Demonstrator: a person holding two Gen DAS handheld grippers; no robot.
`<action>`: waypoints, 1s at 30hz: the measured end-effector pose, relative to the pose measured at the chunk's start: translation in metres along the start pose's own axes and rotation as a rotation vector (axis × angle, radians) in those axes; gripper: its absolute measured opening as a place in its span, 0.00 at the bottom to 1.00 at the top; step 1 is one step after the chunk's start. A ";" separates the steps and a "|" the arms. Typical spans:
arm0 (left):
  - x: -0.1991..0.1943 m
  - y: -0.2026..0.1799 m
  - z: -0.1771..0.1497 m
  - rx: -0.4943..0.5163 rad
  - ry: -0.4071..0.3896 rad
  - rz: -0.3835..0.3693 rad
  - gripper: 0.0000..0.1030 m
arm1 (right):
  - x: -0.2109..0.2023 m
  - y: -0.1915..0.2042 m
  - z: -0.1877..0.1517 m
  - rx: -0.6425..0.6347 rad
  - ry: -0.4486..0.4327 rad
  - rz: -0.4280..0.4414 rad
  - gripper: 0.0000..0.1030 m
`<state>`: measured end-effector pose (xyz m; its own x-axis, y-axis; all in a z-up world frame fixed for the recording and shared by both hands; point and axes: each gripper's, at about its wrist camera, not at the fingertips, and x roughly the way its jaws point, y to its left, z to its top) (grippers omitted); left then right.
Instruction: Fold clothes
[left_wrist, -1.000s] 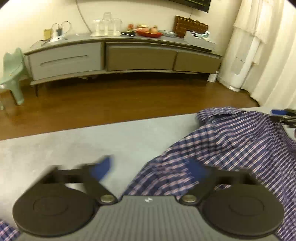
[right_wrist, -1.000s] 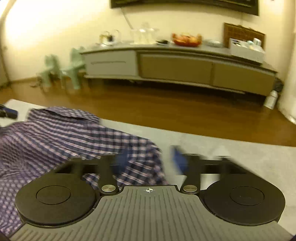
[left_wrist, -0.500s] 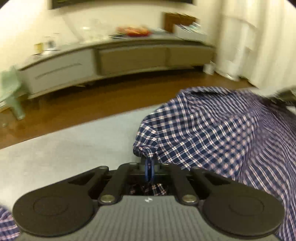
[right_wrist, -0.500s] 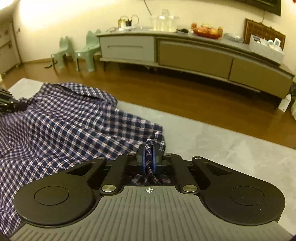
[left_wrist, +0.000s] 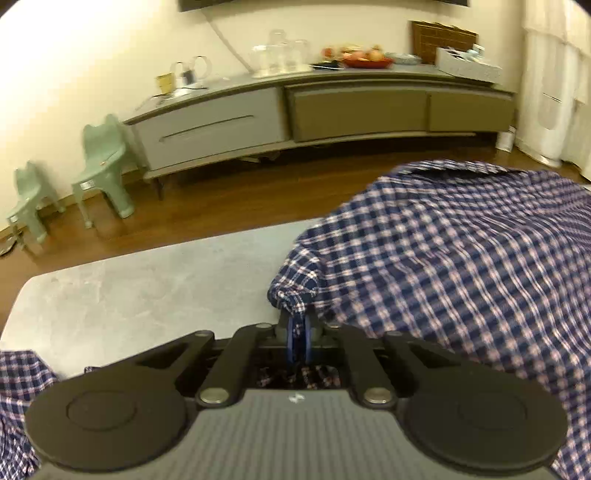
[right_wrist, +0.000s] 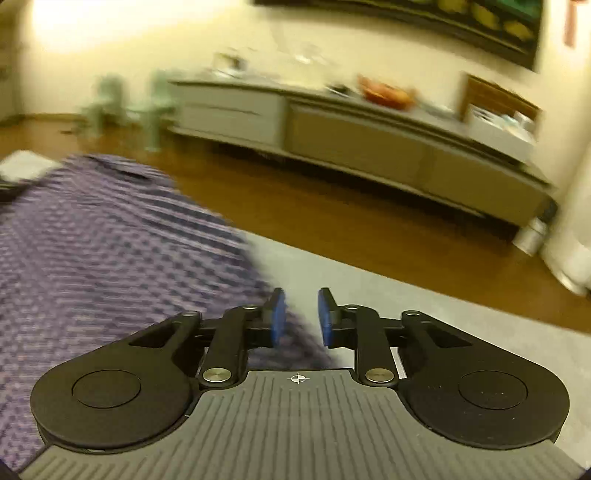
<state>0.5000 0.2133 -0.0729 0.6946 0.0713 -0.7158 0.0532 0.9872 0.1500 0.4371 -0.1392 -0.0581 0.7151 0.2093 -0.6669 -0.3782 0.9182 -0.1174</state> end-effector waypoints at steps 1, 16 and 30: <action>0.003 0.002 0.001 -0.006 0.003 0.031 0.16 | 0.002 0.007 -0.003 -0.032 0.020 0.029 0.24; -0.216 -0.037 -0.125 0.009 0.009 -0.070 0.58 | -0.170 0.057 -0.092 0.104 0.071 -0.062 0.73; -0.304 -0.097 -0.269 0.181 0.062 0.116 0.32 | -0.267 0.263 -0.194 -0.211 0.161 -0.026 0.39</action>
<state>0.0904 0.1339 -0.0535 0.6583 0.1969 -0.7265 0.1078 0.9306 0.3499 0.0327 -0.0185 -0.0539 0.6298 0.1147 -0.7683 -0.4869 0.8289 -0.2754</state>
